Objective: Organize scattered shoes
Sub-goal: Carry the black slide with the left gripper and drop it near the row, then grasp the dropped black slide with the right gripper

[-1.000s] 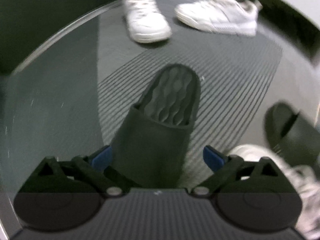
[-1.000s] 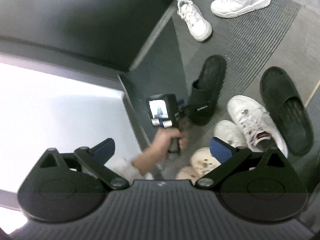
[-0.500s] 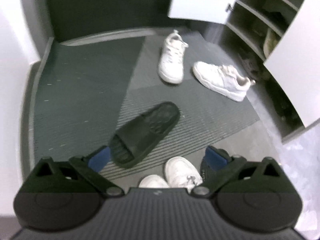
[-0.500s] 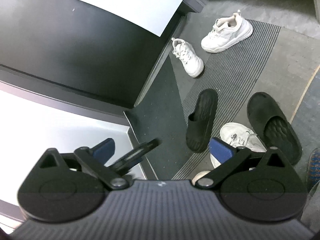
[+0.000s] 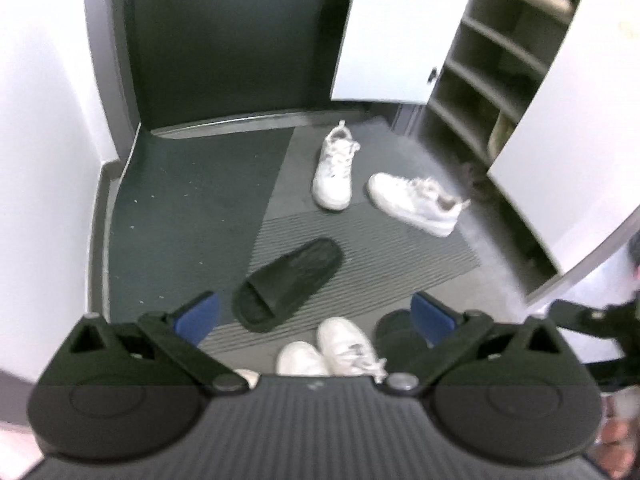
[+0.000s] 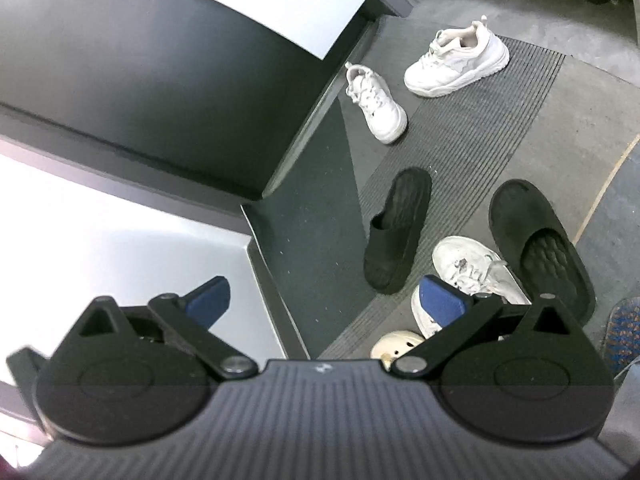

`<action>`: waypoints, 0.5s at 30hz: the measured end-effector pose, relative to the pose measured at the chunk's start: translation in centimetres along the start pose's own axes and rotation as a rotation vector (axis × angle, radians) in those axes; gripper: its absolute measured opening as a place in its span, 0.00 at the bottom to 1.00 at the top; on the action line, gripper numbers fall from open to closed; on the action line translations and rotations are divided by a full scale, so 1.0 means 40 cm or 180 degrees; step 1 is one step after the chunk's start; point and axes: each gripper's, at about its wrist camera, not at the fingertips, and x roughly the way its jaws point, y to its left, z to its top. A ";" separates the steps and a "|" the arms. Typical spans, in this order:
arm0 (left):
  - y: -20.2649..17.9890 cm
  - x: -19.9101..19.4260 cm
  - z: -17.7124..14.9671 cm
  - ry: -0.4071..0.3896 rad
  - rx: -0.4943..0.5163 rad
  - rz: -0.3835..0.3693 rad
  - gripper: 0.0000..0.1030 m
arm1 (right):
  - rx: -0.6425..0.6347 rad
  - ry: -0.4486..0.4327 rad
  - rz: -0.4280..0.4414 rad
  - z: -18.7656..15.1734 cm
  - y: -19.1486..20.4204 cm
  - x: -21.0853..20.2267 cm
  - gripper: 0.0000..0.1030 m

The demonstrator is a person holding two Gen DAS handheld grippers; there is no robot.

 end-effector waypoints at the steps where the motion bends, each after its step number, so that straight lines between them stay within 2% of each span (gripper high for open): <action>1: 0.000 -0.015 -0.002 -0.0029 -0.0013 0.0025 1.00 | -0.0034 -0.0020 0.0019 -0.002 0.003 -0.003 1.00; 4: 0.012 -0.046 -0.005 -0.0060 -0.0124 0.0043 1.00 | -0.0081 0.0001 -0.0004 -0.011 0.012 0.009 1.00; 6: 0.031 -0.061 -0.008 -0.0043 -0.0244 -0.0033 1.00 | -0.0198 0.0047 -0.0098 -0.012 0.032 0.039 1.00; 10: 0.080 -0.076 -0.018 -0.0041 -0.0490 -0.0073 1.00 | -0.0898 0.0167 -0.0291 0.001 0.116 0.133 1.00; 12: 0.099 -0.083 -0.022 -0.0080 -0.0551 -0.0015 1.00 | -0.1487 0.0208 -0.0511 0.010 0.177 0.217 1.00; 15: 0.121 -0.108 -0.029 -0.0182 -0.0610 0.0075 1.00 | -0.1936 0.0502 -0.0800 0.025 0.230 0.359 1.00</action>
